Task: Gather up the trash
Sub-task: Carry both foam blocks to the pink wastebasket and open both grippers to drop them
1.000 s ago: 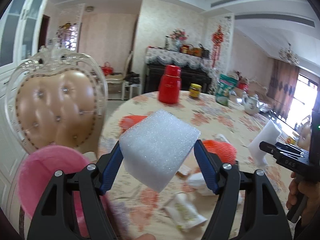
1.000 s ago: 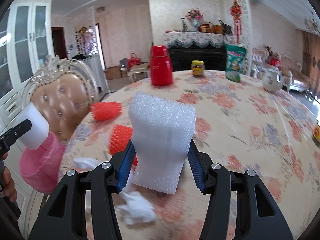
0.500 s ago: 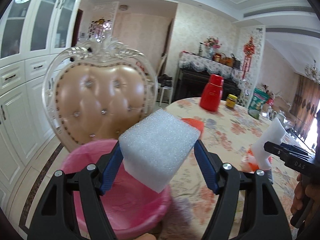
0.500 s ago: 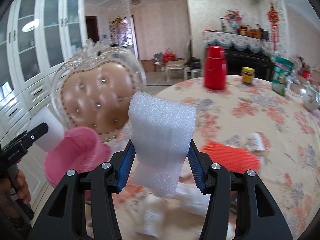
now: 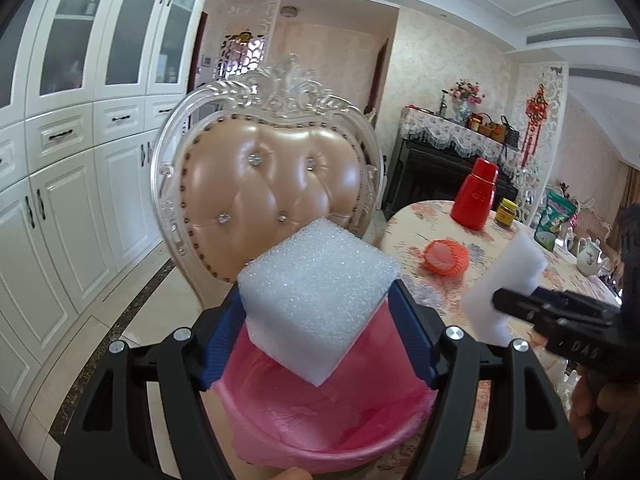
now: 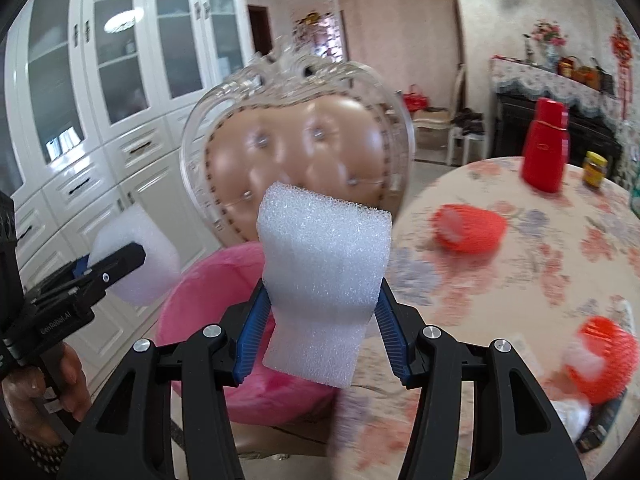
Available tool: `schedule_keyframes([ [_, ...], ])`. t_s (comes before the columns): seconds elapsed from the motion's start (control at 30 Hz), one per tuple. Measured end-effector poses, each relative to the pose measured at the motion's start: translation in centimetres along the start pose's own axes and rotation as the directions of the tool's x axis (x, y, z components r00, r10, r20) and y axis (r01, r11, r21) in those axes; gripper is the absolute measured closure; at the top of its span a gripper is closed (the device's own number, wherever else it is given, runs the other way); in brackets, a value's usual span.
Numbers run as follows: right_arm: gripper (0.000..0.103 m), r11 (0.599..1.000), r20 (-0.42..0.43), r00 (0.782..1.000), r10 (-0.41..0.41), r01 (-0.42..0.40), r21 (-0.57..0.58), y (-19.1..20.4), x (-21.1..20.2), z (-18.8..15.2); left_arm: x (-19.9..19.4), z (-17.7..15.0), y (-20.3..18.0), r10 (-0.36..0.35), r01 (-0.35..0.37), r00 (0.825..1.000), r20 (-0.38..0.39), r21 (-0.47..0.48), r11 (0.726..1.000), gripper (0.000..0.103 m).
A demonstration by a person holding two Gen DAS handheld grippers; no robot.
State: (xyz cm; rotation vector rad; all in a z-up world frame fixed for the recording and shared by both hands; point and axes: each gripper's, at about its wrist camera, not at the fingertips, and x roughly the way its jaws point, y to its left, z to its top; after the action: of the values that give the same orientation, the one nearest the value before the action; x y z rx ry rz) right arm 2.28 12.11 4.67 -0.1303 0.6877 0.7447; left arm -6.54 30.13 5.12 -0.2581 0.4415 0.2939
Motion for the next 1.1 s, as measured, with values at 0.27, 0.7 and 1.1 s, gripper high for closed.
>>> schedule_keyframes([
  [0.27,0.052,0.999,-0.061,0.997,0.040,-0.042,-0.027,2.3,3.7,0.5,0.6,-0.2,2.5,0.007,-0.007,1.000,-0.020,-0.039,0.999,0.033],
  [0.7,0.035,0.995,-0.136,0.988,0.079,-0.086,-0.043,3.2,7.0,0.2,2.6,0.3,3.3,-0.029,0.025,0.998,-0.054,-0.072,0.997,0.022],
  [1.1,0.021,0.997,-0.015,0.997,-0.074,0.074,0.018,-2.2,0.7,-1.6,2.7,-0.6,0.1,-0.001,0.001,1.000,0.004,-0.019,1.000,0.005],
])
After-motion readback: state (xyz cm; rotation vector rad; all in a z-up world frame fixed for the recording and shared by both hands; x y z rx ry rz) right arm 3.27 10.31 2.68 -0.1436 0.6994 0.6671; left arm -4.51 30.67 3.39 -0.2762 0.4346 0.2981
